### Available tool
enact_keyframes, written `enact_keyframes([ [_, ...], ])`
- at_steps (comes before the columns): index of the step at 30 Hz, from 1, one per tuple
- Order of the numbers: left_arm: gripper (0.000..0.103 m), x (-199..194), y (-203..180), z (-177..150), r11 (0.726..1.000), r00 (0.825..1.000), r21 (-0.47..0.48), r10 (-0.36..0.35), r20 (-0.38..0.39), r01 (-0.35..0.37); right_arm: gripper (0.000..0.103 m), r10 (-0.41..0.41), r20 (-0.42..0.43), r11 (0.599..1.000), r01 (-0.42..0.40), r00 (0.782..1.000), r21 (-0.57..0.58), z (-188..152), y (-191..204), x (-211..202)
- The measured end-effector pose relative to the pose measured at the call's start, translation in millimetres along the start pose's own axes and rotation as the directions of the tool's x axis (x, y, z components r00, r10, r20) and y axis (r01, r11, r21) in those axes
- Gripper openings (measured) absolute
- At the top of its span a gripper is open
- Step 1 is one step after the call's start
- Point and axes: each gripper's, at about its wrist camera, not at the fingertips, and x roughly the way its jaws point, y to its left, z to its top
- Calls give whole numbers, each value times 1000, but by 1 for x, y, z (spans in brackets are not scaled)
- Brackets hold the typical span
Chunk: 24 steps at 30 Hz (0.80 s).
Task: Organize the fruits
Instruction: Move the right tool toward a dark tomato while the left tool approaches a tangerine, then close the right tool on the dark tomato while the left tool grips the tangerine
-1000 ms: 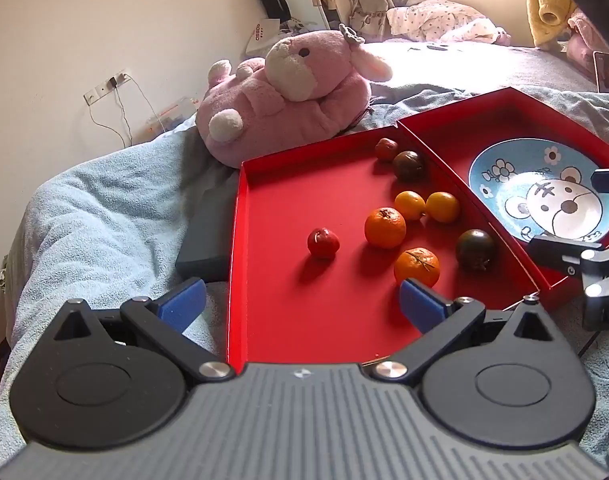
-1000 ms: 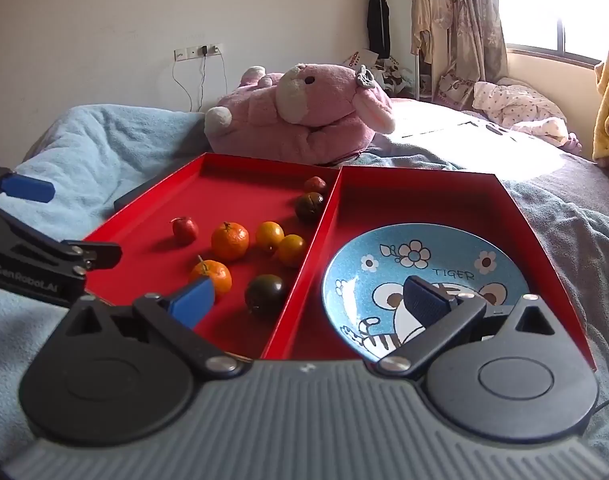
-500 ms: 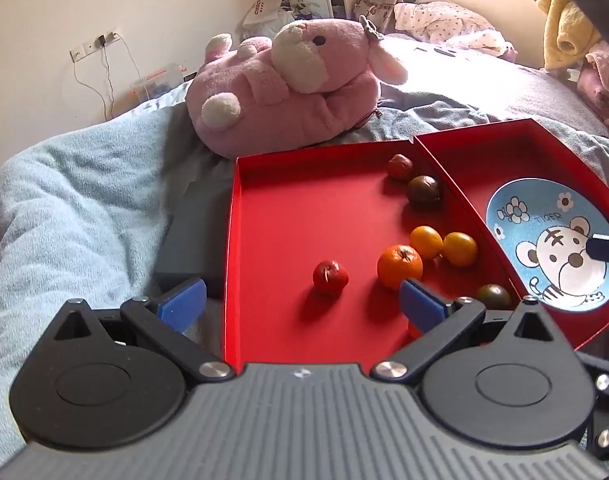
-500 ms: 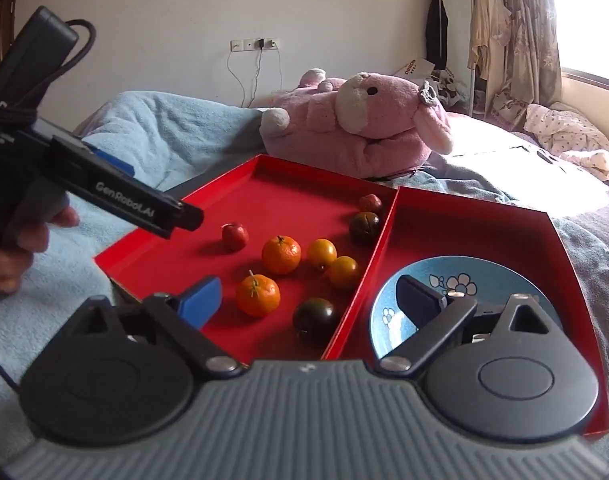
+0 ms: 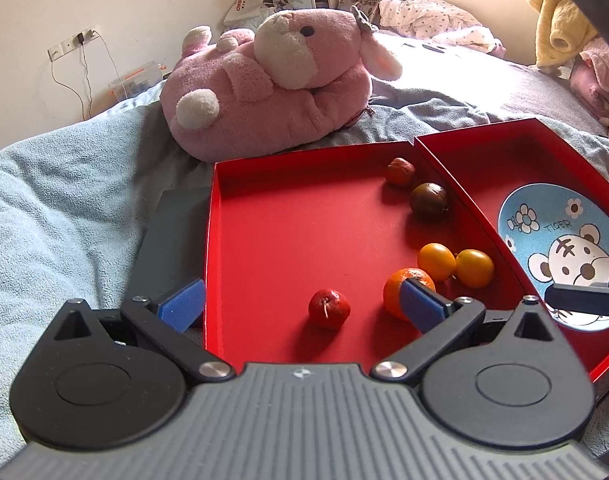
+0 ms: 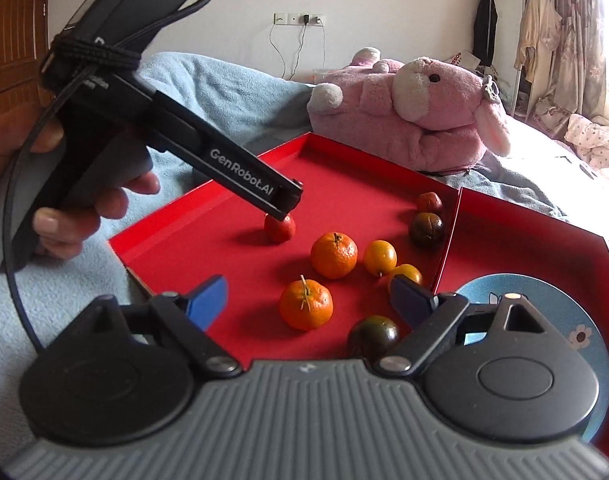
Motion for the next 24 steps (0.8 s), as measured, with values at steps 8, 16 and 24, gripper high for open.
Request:
enact_keyframes([
  [8, 103, -1, -3, -4, 999, 999, 15, -46, 26, 46, 79, -14, -19, 1000, 14, 1000, 11, -3, -4, 4],
  [16, 100, -14, -16, -10, 990, 990, 60, -129, 59, 126, 75, -37, -43, 999, 38, 998, 4, -11, -8, 2],
  [24, 90, -17, -30, -19, 968, 973, 108, -230, 32, 226, 59, -90, -84, 995, 85, 992, -57, -15, -8, 11],
])
